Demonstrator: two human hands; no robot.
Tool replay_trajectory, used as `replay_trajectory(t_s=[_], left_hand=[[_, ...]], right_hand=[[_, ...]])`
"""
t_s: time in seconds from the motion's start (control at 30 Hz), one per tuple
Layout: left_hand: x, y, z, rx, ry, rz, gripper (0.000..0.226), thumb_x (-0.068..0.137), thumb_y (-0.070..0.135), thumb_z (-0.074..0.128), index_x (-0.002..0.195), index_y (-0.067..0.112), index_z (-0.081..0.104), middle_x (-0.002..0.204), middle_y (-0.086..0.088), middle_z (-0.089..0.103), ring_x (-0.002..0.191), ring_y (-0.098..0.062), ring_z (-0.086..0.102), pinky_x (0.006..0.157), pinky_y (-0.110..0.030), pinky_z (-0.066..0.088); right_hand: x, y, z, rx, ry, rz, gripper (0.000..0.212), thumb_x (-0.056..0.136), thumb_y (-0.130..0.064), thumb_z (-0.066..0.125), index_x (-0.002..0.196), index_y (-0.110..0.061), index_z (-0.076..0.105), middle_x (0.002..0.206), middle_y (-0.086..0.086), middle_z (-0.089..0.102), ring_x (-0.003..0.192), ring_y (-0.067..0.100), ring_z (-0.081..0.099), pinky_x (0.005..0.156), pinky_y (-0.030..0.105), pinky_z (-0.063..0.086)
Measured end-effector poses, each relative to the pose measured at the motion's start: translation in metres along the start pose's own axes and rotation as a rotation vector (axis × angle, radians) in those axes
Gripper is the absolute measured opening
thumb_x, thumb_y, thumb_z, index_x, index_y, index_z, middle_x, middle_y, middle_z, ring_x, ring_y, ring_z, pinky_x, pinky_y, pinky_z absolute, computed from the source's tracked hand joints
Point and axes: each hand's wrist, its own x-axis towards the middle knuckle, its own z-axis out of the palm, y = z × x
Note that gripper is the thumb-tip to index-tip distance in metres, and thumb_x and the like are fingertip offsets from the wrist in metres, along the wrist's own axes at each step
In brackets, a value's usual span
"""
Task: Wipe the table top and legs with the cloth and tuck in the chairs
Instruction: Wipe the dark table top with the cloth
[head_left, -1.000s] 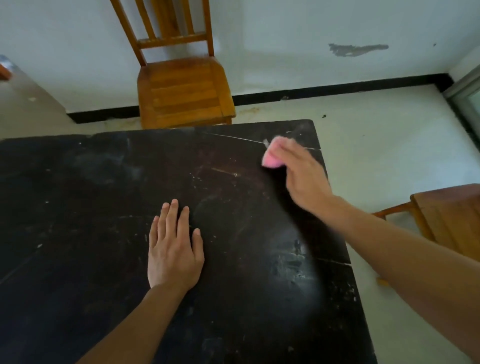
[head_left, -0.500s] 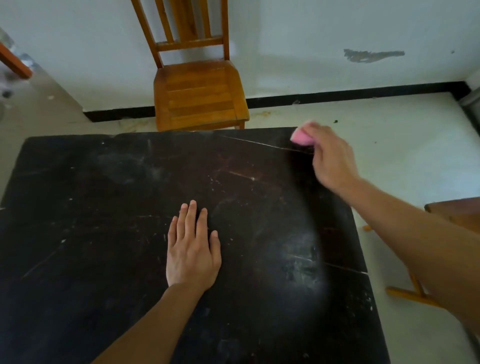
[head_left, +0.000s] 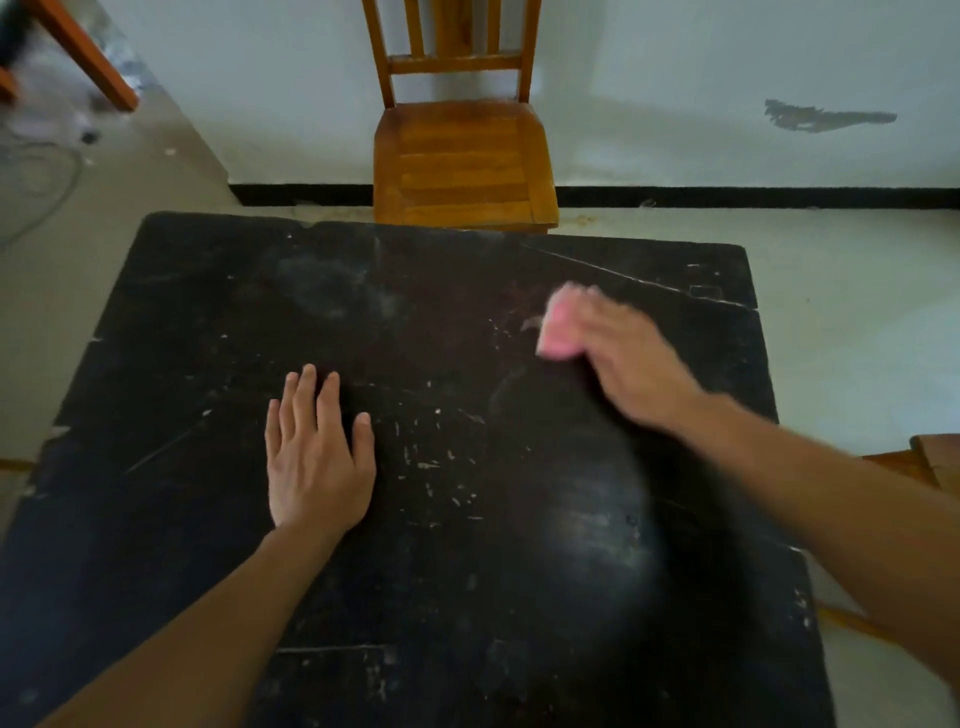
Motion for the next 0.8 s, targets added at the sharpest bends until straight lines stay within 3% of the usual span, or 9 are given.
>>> replay_trajectory(t_s=[0.1, 0.13, 0.27, 0.4, 0.47, 0.53, 0.63, 0.7, 0.8], left_hand=[[0.002, 0.0, 0.006, -0.006, 0.012, -0.002, 0.054, 0.098, 0.036, 0.038, 0.145, 0.008, 0.034, 0.157, -0.012, 0.021, 0.147, -0.025, 0.011, 0.12, -0.042, 0.006], [0.003, -0.002, 0.006, -0.007, 0.016, -0.001, 0.053, 0.098, 0.035, 0.038, 0.144, 0.008, 0.035, 0.157, -0.012, 0.021, 0.146, -0.026, 0.012, 0.12, -0.043, 0.007], [0.001, -0.004, 0.005, -0.003, 0.018, 0.002, 0.056, 0.097, 0.039, 0.03, 0.141, 0.006, 0.039, 0.156, -0.014, 0.024, 0.146, -0.028, 0.015, 0.119, -0.046, 0.011], [0.003, -0.002, 0.004, 0.021, -0.004, -0.01, 0.059, 0.097, 0.042, 0.023, 0.143, 0.007, 0.038, 0.157, -0.013, 0.021, 0.146, -0.027, 0.012, 0.119, -0.045, 0.01], [0.005, -0.002, 0.005, 0.026, -0.001, -0.003, 0.064, 0.095, 0.045, 0.019, 0.143, 0.008, 0.037, 0.157, -0.012, 0.021, 0.147, -0.026, 0.011, 0.12, -0.044, 0.008], [0.004, -0.003, 0.007, 0.035, -0.003, 0.001, 0.064, 0.094, 0.045, 0.019, 0.143, 0.008, 0.037, 0.157, -0.012, 0.021, 0.147, -0.026, 0.011, 0.119, -0.044, 0.009], [0.004, -0.004, 0.007, 0.044, 0.003, 0.008, 0.061, 0.095, 0.043, 0.022, 0.142, 0.007, 0.039, 0.156, -0.013, 0.024, 0.146, -0.027, 0.015, 0.119, -0.046, 0.013], [0.004, -0.005, 0.007, 0.053, -0.009, 0.009, 0.061, 0.095, 0.043, 0.023, 0.141, 0.006, 0.04, 0.155, -0.014, 0.026, 0.145, -0.028, 0.017, 0.118, -0.047, 0.015], [0.004, -0.003, 0.005, 0.071, -0.021, 0.008, 0.061, 0.095, 0.042, 0.023, 0.141, 0.007, 0.041, 0.155, -0.014, 0.027, 0.145, -0.027, 0.018, 0.118, -0.048, 0.017]], right_hand=[[0.06, 0.064, -0.035, -0.101, 0.172, 0.61, 0.039, 0.097, -0.001, 0.036, 0.12, -0.02, 0.061, 0.135, 0.006, 0.056, 0.126, 0.026, 0.052, 0.107, 0.038, 0.039], [0.069, 0.065, -0.04, -0.056, 0.208, 0.678, 0.038, 0.096, 0.0, 0.037, 0.118, -0.02, 0.061, 0.133, 0.006, 0.058, 0.123, 0.024, 0.053, 0.105, 0.036, 0.04], [0.045, -0.03, -0.019, 0.224, 0.105, -0.029, 0.02, 0.095, 0.003, 0.055, 0.102, -0.008, 0.069, 0.121, 0.011, 0.065, 0.124, 0.012, 0.054, 0.111, 0.036, 0.037], [-0.003, -0.087, 0.026, 0.005, -0.277, -0.632, 0.056, 0.081, -0.012, 0.072, 0.132, -0.028, 0.055, 0.148, 0.001, 0.047, 0.143, 0.024, 0.032, 0.115, 0.051, 0.031], [0.041, -0.051, 0.03, 0.053, -0.076, -0.486, 0.033, 0.088, -0.01, 0.063, 0.115, -0.027, 0.067, 0.125, -0.003, 0.063, 0.123, 0.02, 0.054, 0.103, 0.043, 0.045], [0.087, 0.047, 0.048, -0.035, -0.106, 0.005, 0.031, 0.089, -0.019, 0.052, 0.106, -0.041, 0.067, 0.106, -0.016, 0.062, 0.1, 0.009, 0.06, 0.084, 0.03, 0.049], [0.138, 0.124, 0.038, -0.03, 0.052, 0.443, 0.04, 0.088, -0.024, 0.047, 0.106, -0.058, 0.058, 0.109, -0.021, 0.054, 0.106, 0.011, 0.059, 0.085, 0.033, 0.047], [0.151, 0.039, 0.02, 0.14, 0.107, 0.419, 0.029, 0.096, -0.018, 0.043, 0.1, -0.036, 0.065, 0.113, -0.015, 0.059, 0.111, 0.005, 0.055, 0.099, 0.029, 0.043], [0.158, -0.081, 0.029, 0.247, -0.028, -0.057, 0.037, 0.098, -0.016, 0.034, 0.112, -0.029, 0.066, 0.139, -0.006, 0.053, 0.137, 0.009, 0.038, 0.118, 0.026, 0.019]])
